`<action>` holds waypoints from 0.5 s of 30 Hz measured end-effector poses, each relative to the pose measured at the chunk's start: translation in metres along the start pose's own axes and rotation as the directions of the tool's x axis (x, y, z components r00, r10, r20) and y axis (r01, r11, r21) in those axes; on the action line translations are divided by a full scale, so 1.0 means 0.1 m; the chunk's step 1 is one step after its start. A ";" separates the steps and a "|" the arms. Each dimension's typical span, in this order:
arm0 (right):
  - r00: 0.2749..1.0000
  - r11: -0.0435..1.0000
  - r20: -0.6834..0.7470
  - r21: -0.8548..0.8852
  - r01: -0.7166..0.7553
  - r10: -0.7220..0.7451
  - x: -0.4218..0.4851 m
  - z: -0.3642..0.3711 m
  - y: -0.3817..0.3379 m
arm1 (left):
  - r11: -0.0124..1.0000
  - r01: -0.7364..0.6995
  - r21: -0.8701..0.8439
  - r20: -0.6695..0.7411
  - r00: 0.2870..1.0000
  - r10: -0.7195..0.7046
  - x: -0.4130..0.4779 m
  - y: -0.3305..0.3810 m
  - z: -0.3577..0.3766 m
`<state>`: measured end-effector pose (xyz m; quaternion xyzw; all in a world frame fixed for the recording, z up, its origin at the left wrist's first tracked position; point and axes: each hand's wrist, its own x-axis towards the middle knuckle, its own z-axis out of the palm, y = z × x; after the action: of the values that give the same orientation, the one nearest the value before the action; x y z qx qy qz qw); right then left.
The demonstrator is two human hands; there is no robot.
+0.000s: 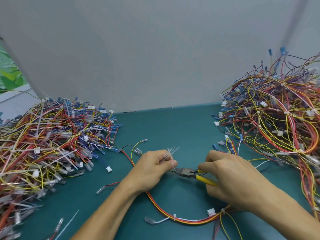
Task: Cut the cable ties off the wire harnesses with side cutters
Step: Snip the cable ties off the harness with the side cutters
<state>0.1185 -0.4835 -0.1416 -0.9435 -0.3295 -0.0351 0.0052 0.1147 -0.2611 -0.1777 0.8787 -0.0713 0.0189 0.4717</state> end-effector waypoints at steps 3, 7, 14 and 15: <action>1.000 0.999 -0.005 0.038 -0.003 0.004 0.01 0.03 0.02 | 1.000 -0.004 0.005 -0.002 1.000 0.004 -0.01 0.01 0.00; 1.000 0.999 -0.018 0.052 -0.002 0.003 0.02 0.08 0.03 | 1.000 -0.013 0.023 -0.007 1.000 0.013 -0.01 0.02 0.00; 1.000 0.998 -0.030 0.064 0.006 -0.004 0.02 0.10 0.02 | 0.997 -0.021 0.071 -0.014 1.000 0.022 -0.02 0.02 -0.01; 0.999 0.997 -0.033 0.071 0.003 0.000 0.02 0.10 0.02 | 0.997 -0.023 0.076 -0.018 1.000 0.024 -0.02 0.02 -0.01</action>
<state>0.1220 -0.4837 -0.1517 -0.9417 -0.3312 -0.0387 0.0442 0.1124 -0.2615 -0.1759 0.8948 -0.0764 0.0352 0.4384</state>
